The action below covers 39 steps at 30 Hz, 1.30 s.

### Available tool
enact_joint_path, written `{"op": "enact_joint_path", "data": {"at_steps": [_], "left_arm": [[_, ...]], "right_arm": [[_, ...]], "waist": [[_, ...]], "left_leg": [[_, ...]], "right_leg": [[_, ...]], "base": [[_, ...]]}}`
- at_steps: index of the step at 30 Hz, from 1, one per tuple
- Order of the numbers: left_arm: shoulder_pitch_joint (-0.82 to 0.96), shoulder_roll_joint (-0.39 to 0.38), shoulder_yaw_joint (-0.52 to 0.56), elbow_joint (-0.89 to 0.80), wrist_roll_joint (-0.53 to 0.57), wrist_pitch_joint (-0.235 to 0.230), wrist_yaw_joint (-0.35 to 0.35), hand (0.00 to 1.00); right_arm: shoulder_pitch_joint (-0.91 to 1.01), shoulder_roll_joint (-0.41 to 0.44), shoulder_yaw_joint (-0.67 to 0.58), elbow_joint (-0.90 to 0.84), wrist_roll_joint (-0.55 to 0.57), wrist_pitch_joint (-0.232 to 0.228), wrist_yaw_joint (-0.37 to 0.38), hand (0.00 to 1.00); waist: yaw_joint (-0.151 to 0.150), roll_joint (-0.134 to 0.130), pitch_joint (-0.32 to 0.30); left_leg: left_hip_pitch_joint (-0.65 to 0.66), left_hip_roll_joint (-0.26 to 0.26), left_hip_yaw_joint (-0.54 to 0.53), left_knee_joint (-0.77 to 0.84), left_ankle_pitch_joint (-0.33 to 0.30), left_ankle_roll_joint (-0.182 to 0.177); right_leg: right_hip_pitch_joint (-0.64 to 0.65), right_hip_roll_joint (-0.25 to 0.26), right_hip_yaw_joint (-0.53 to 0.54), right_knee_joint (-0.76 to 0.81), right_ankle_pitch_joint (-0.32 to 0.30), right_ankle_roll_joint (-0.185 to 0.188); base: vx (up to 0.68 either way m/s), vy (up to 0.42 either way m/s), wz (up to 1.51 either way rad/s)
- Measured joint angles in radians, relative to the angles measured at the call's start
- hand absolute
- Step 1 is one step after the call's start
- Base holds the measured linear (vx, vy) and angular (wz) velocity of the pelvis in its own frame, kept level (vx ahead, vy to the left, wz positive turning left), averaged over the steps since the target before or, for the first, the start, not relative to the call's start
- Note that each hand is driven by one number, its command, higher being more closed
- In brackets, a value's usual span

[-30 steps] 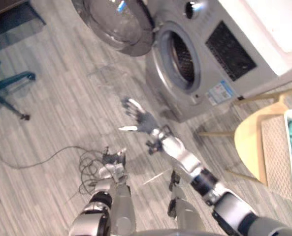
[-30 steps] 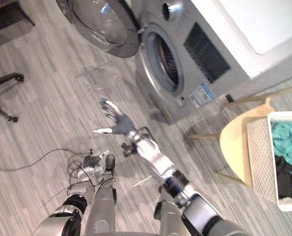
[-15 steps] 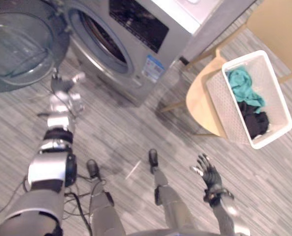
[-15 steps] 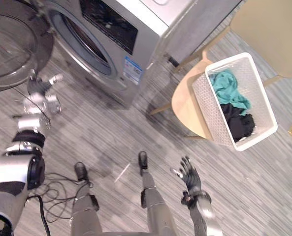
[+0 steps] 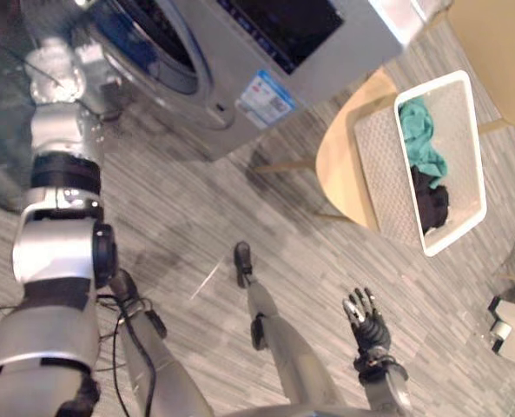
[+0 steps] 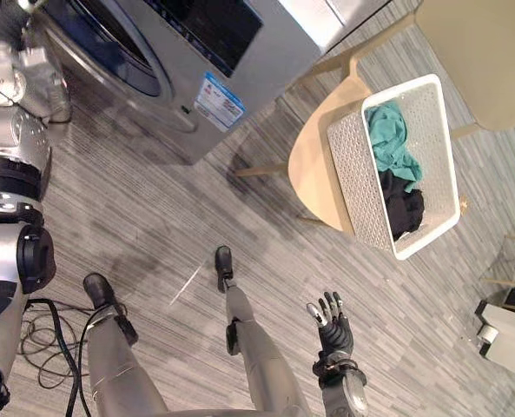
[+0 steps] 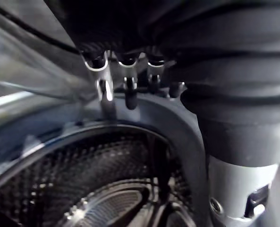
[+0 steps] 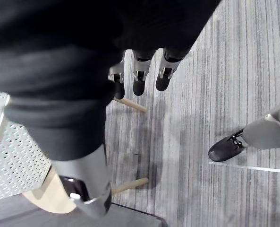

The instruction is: Pick up the laundry basket with both hands and put the clothes into the washing machine.

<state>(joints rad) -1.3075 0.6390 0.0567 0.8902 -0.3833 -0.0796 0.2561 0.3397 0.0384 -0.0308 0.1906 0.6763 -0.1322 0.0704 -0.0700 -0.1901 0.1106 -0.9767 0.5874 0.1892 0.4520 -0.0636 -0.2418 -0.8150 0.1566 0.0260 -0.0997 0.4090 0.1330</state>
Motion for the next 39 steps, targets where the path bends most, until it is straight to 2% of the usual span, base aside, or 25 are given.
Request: {"op": "enact_joint_path", "data": {"at_steps": [3, 7, 9, 12, 13, 15, 19, 24, 29, 33, 37, 39], "left_arm": [[-0.006, 0.001, 0.061, -0.026, -0.021, -0.003, 0.006, 0.00], [0.022, 0.002, 0.174, -0.068, -0.039, -0.008, 0.007, 0.00], [0.047, 0.004, 0.196, -0.090, -0.040, -0.016, 0.007, 0.00], [0.124, 0.004, 0.253, -0.101, -0.049, -0.015, 0.009, 0.00], [0.158, 0.005, 0.288, -0.098, -0.060, -0.014, 0.017, 0.00], [0.213, 0.007, 0.348, -0.093, -0.082, -0.011, 0.045, 0.00], [0.289, 0.056, 0.411, -0.070, -0.093, -0.009, 0.070, 0.00], [0.329, 0.075, 0.416, -0.056, -0.088, -0.003, 0.073, 0.00], [0.388, 0.059, 0.400, -0.061, -0.066, -0.004, 0.065, 0.00], [0.449, -0.007, 0.361, -0.062, -0.034, -0.005, 0.029, 0.00], [0.529, -0.088, 0.323, -0.064, -0.029, -0.007, 0.004, 0.00], [0.588, -0.140, 0.295, -0.064, -0.015, -0.007, -0.016, 0.00]], "right_arm": [[0.002, -0.001, 0.000, 0.002, 0.024, 0.000, 0.000, 0.00], [0.004, -0.016, -0.001, 0.017, 0.040, 0.002, 0.013, 0.00], [0.003, -0.027, -0.002, 0.020, 0.042, 0.003, 0.017, 0.00], [0.000, -0.049, -0.003, 0.023, 0.047, 0.004, 0.021, 0.00], [-0.005, -0.051, -0.003, 0.024, 0.051, 0.004, 0.021, 0.00], [-0.005, -0.054, -0.003, 0.034, 0.053, 0.006, 0.022, 0.00], [-0.020, -0.067, -0.003, 0.030, 0.060, 0.007, 0.022, 0.00], [-0.025, -0.092, -0.013, 0.029, 0.061, 0.005, 0.020, 0.00], [-0.039, -0.087, -0.037, 0.032, 0.062, 0.006, 0.011, 0.00], [-0.068, -0.088, -0.100, 0.034, 0.068, 0.003, -0.007, 0.00], [-0.073, -0.088, -0.129, 0.052, 0.068, 0.004, -0.010, 0.00], [-0.075, -0.087, -0.147, 0.081, 0.067, 0.006, -0.011, 0.00]], "waist": [[-0.008, 0.000, 0.002], [-0.003, 0.005, 0.038], [0.003, 0.006, 0.038], [0.028, 0.009, 0.043], [0.039, 0.009, 0.063], [0.045, 0.000, 0.077], [0.088, -0.011, 0.085], [0.088, -0.014, 0.083], [0.088, -0.013, 0.084], [0.092, -0.008, 0.085], [0.097, 0.019, 0.081], [0.111, 0.042, 0.078]], "left_leg": [[0.019, -0.009, 0.005, -0.016, 0.003, 0.003], [0.080, -0.018, 0.013, -0.090, 0.036, 0.005], [0.085, -0.028, 0.010, -0.107, 0.042, 0.014], [0.086, -0.043, 0.002, -0.118, 0.052, 0.027], [0.099, -0.050, -0.002, -0.125, 0.056, 0.031], [0.102, -0.083, -0.032, -0.128, 0.061, 0.038], [0.089, -0.093, -0.064, -0.127, 0.072, 0.053], [0.107, -0.139, -0.090, -0.128, 0.078, 0.066], [0.149, -0.143, -0.077, -0.120, 0.085, 0.071], [0.235, -0.161, -0.038, -0.124, 0.086, 0.067], [0.307, -0.191, -0.002, -0.137, 0.085, 0.068], [0.359, -0.206, 0.020, -0.144, 0.081, 0.072]], "right_leg": [[0.008, -0.006, -0.016, 0.000, 0.000, 0.000], [0.050, -0.006, -0.051, 0.000, 0.009, -0.011], [0.051, -0.011, -0.056, -0.001, 0.008, -0.010], [0.053, -0.022, -0.085, -0.001, 0.005, -0.007], [0.072, -0.030, -0.098, -0.001, -0.008, 0.004], [0.098, -0.054, -0.116, -0.001, -0.072, -0.035], [0.105, -0.058, -0.133, -0.001, -0.085, -0.030], [0.156, -0.098, -0.135, -0.001, -0.170, -0.023], [0.189, -0.107, -0.130, -0.001, -0.167, -0.027], [0.253, -0.131, -0.113, -0.001, -0.165, -0.031], [0.303, -0.165, -0.099, 0.000, -0.170, -0.037], [0.340, -0.179, -0.080, 0.000, -0.177, -0.042]], "base": [[-0.05, 0.079, 0.08], [-0.05, 0.052, 0.18], [-0.05, 0.039, 0.20], [-0.06, 0.026, 0.22], [-0.06, 0.019, 0.46], [-0.05, 0.013, 0.73], [-0.06, 0.004, 0.34], [-0.05, 0.019, 0.36], [-0.01, 0.001, 0.02], [0.00, 0.000, 0.00], [-0.01, 0.041, 0.04], [-0.02, 0.033, -0.06]]}}
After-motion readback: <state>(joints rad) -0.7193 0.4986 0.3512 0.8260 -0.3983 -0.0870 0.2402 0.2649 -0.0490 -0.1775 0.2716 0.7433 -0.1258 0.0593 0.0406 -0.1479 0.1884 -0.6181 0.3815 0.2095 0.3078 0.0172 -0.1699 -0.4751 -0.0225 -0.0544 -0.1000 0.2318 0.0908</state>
